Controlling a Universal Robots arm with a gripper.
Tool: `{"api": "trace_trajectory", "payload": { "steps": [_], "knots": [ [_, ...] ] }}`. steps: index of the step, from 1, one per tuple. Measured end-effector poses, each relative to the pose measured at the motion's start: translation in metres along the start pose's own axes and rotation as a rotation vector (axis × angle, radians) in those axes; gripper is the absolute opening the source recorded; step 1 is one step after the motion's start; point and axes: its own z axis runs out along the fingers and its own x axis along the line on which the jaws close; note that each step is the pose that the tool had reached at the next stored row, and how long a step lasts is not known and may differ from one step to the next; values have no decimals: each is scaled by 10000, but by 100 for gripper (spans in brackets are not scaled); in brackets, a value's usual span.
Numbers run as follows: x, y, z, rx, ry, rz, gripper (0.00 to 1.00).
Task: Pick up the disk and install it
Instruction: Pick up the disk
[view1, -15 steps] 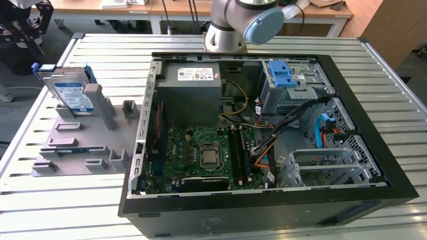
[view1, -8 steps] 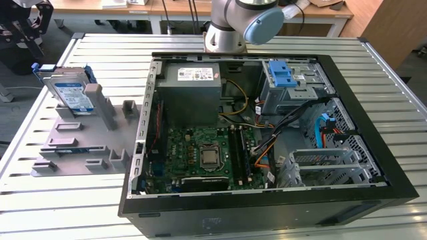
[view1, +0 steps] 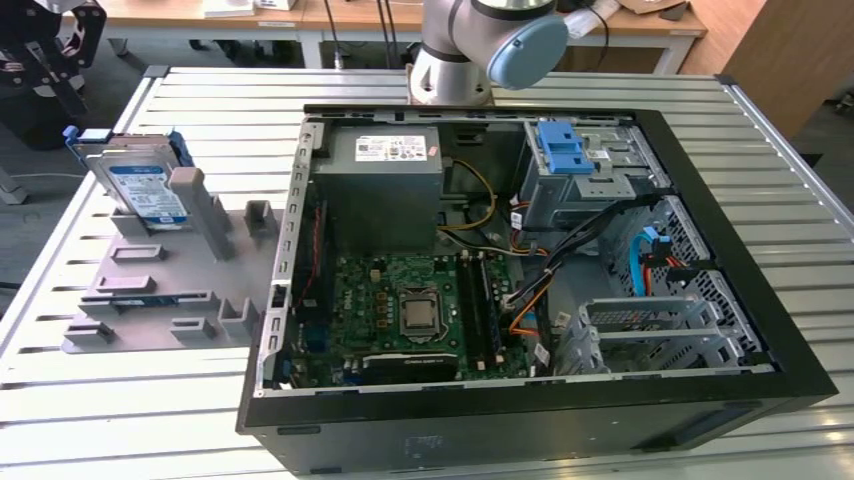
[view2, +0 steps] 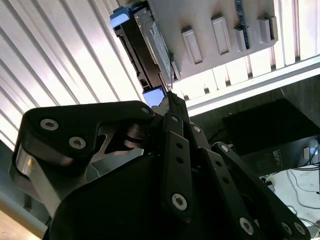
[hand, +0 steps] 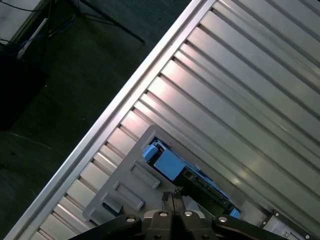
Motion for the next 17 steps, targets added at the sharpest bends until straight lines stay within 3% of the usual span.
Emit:
{"api": "trace_trajectory", "payload": {
  "steps": [4, 12, 17],
  "knots": [
    [0, 0, 0, -3, 11, -280, 11],
    [0, 0, 0, -3, 14, -322, 11],
    [0, 0, 0, -5, 25, -593, 11]
  ]
}}
